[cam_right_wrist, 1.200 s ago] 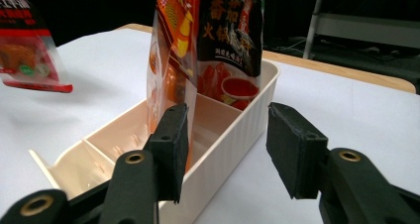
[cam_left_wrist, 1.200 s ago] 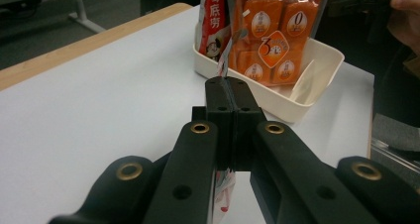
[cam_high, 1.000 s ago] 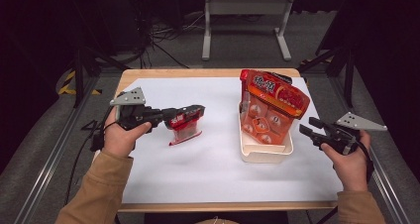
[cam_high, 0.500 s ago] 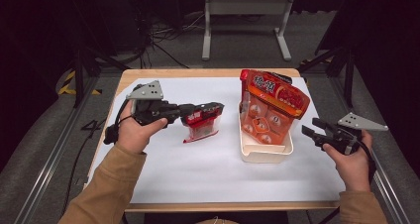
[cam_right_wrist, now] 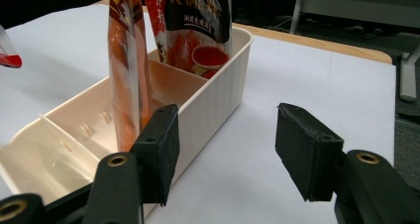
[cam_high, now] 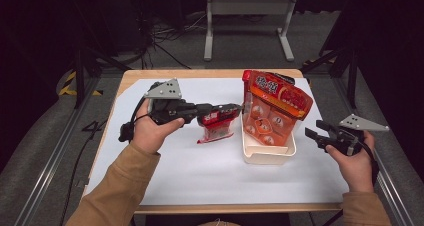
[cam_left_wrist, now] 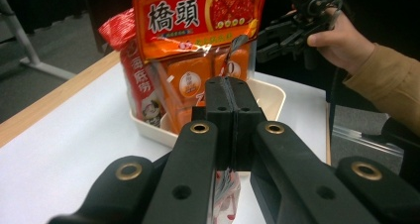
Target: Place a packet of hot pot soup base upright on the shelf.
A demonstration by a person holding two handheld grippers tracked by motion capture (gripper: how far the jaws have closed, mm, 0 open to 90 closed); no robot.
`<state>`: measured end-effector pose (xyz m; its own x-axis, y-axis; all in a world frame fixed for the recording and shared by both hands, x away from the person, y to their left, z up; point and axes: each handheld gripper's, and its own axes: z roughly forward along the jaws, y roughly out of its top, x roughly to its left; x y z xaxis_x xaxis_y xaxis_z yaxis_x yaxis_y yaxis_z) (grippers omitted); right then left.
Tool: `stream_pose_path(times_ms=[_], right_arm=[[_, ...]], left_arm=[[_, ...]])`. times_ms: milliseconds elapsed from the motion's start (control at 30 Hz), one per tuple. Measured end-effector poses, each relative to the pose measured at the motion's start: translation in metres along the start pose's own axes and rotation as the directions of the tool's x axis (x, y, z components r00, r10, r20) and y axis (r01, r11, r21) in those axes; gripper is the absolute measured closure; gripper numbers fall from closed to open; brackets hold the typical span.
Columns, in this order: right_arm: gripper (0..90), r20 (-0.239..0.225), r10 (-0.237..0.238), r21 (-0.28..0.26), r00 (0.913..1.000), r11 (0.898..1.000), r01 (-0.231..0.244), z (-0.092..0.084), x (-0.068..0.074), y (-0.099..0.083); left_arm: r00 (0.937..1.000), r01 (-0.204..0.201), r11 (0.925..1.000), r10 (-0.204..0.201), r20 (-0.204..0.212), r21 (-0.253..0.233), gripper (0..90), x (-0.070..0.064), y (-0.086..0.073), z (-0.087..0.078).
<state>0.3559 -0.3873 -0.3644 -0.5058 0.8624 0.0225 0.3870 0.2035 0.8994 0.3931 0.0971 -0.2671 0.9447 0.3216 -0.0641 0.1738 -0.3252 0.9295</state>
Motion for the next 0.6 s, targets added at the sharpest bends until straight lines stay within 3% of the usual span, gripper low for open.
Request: stream_pose_path(times_ms=[600], right_arm=[[43.5, 0.005, 0.002, 0.023, 1.0000, 1.000, -0.002, 0.003, -0.004, -0.005]], left_arm=[[0.9977, -0.031, 0.9994, 0.032, 0.059, -0.017, 89.9, -0.011, 0.018, 0.027]])
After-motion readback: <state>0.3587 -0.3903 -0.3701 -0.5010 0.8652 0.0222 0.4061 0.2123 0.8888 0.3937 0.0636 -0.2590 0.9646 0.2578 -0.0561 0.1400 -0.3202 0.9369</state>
